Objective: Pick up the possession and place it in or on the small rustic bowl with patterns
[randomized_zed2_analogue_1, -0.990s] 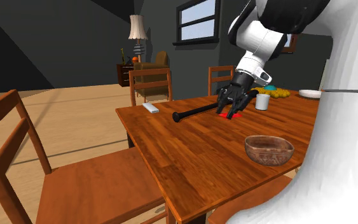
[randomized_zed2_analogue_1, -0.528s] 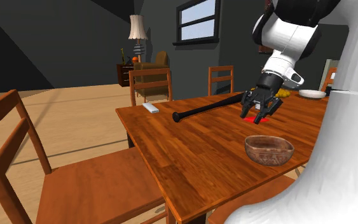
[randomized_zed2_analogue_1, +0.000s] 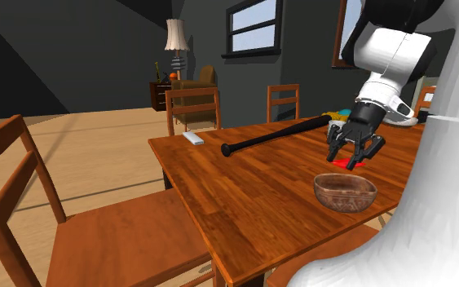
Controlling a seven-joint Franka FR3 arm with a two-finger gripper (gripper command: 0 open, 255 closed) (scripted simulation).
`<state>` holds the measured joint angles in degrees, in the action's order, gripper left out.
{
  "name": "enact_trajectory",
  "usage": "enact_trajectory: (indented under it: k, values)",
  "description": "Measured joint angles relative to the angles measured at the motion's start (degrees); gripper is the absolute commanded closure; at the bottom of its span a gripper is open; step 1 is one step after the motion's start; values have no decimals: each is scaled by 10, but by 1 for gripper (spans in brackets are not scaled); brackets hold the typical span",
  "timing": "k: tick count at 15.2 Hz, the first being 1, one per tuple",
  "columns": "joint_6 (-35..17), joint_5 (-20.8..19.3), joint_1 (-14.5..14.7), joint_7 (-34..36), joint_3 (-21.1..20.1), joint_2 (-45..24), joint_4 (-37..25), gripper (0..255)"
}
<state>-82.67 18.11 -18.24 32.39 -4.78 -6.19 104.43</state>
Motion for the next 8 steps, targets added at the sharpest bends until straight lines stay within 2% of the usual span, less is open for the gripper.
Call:
enact_trajectory:
  k: [8]
  values:
    - [-55, -2, 2, -16, 0, -16, 41, 255]
